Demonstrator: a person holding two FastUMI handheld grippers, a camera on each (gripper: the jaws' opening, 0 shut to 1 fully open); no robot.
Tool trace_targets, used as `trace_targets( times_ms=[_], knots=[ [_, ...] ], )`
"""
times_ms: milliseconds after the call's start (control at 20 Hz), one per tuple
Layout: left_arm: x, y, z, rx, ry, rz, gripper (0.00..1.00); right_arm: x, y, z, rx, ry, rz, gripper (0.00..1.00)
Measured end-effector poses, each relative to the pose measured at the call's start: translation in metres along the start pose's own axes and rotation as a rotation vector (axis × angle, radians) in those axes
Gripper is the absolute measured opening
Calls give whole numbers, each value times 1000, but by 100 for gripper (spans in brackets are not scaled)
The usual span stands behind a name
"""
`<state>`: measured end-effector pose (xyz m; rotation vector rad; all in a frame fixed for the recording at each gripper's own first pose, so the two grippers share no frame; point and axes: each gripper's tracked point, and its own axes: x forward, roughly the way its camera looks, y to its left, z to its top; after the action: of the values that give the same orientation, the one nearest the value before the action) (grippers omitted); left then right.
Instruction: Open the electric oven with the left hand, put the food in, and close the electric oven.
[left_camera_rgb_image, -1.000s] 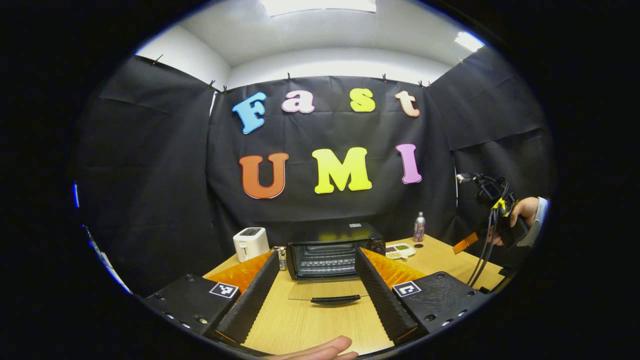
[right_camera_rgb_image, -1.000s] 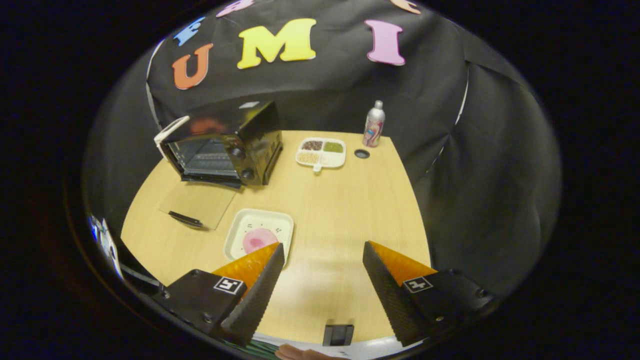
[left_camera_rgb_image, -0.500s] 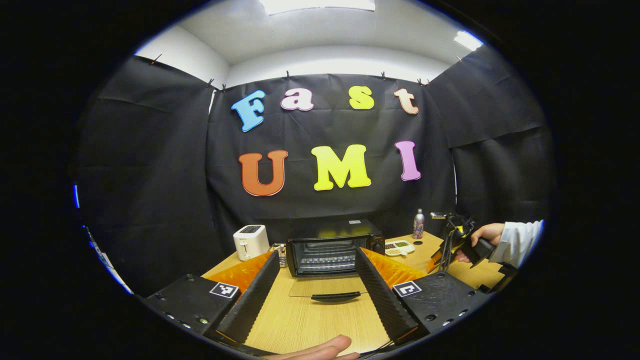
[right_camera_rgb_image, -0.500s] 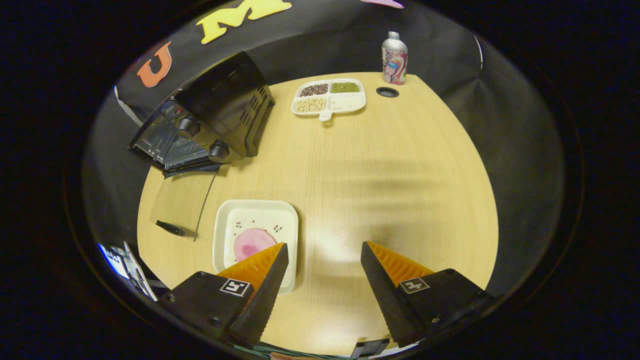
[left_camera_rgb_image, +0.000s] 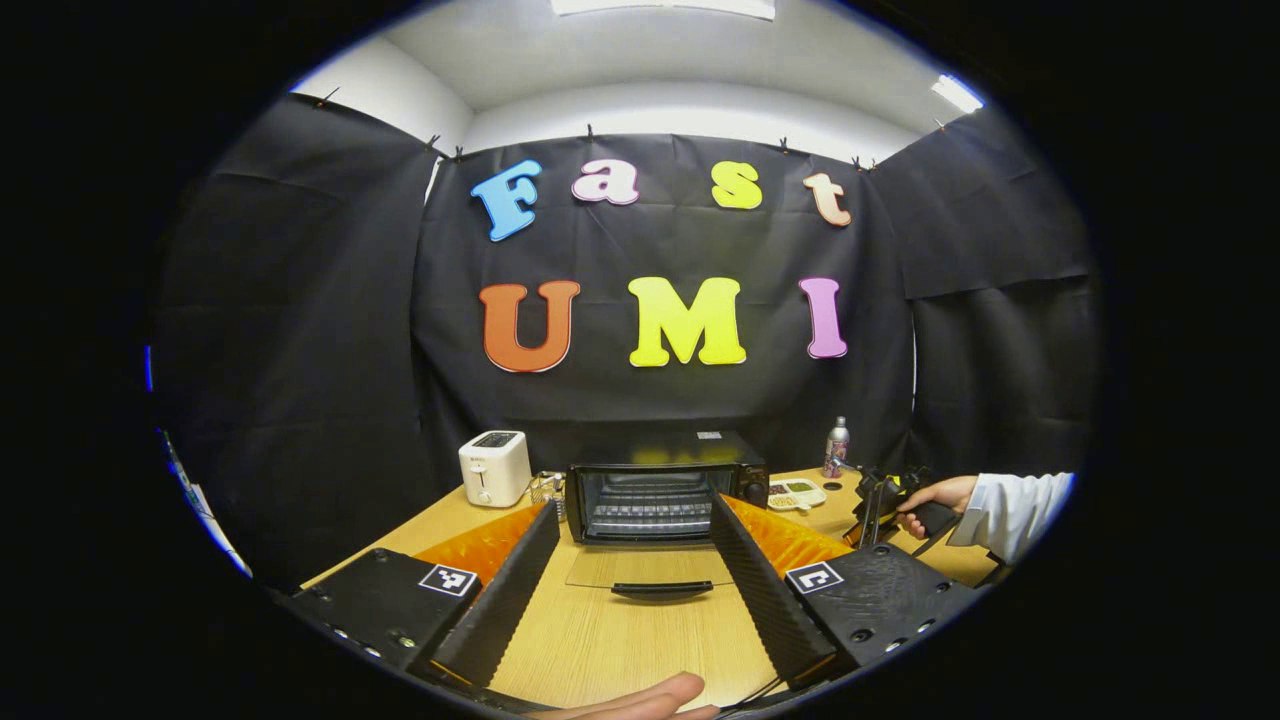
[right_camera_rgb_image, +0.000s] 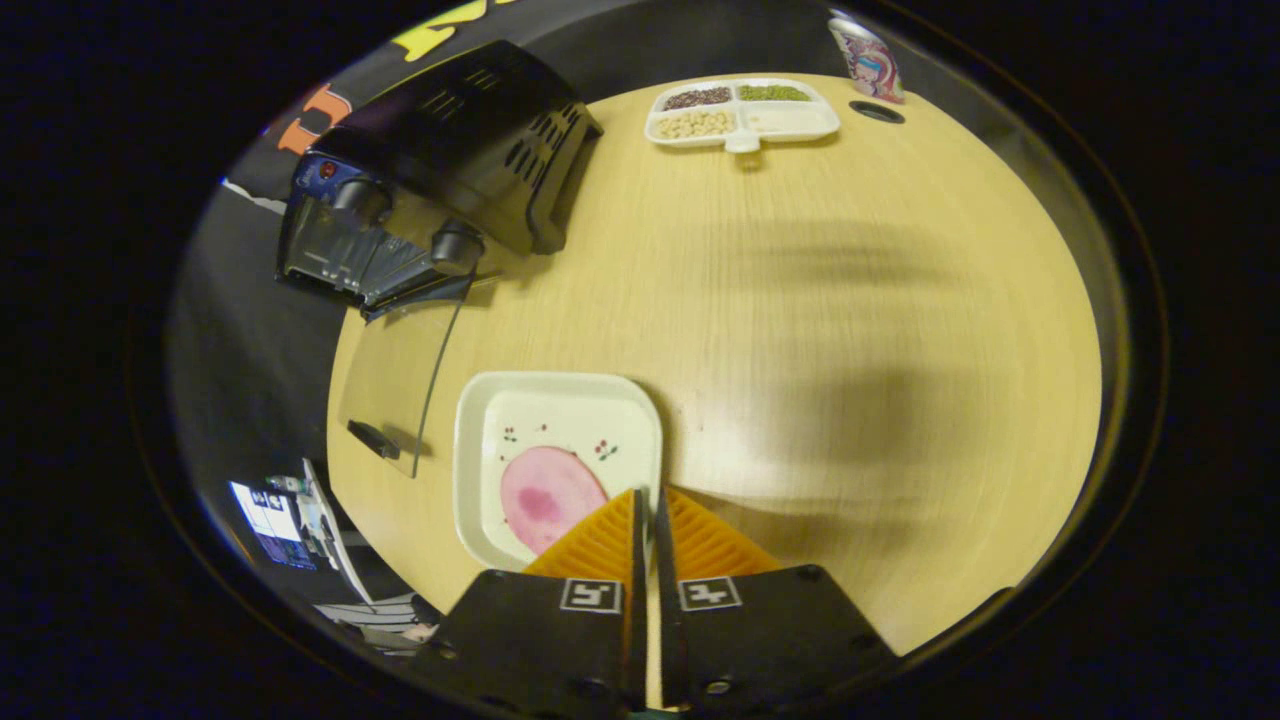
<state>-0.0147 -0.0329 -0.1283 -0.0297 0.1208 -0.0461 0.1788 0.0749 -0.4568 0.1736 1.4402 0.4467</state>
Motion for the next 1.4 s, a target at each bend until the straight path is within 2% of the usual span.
trace_targets(
  times_ms=[200, 250, 350, 400, 600, 650, 800, 1000, 1100, 1400],
  knots=[
    [3, -1, -4, -11, 23, 9, 96, 2, 1, -1, 51, 7, 75, 4],
    [1, -3, -2, -22, 24, 6, 96, 1, 1, -1, 64, -1, 88, 2],
    [-2, -8, 5, -33, 13, -11, 96, 0, 1, -4, 83, -10, 112, 1],
    [-5, -7, 7, -30, 4, -13, 96, -1, 0, -8, 95, -12, 128, 4],
    [-13, -6, 12, -20, -17, -5, 96, -7, -5, -20, 187, -2, 211, 2],
    [-14, -6, 11, -18, -14, 0, 96, -10, -9, -22, 208, -6, 215, 4],
    [-19, -5, 7, 2, -4, 13, 96, -23, -21, -26, 226, -39, 200, 1],
    [-29, -10, 10, 4, -11, -8, 96, -54, -26, -25, 236, -97, 182, 1],
    [-35, -9, 14, 5, -20, -11, 96, -72, -21, -24, 243, -123, 191, 4],
    [-53, 8, 21, 59, -48, 16, 96, -111, 6, -19, 223, -187, 194, 1]
  ],
)
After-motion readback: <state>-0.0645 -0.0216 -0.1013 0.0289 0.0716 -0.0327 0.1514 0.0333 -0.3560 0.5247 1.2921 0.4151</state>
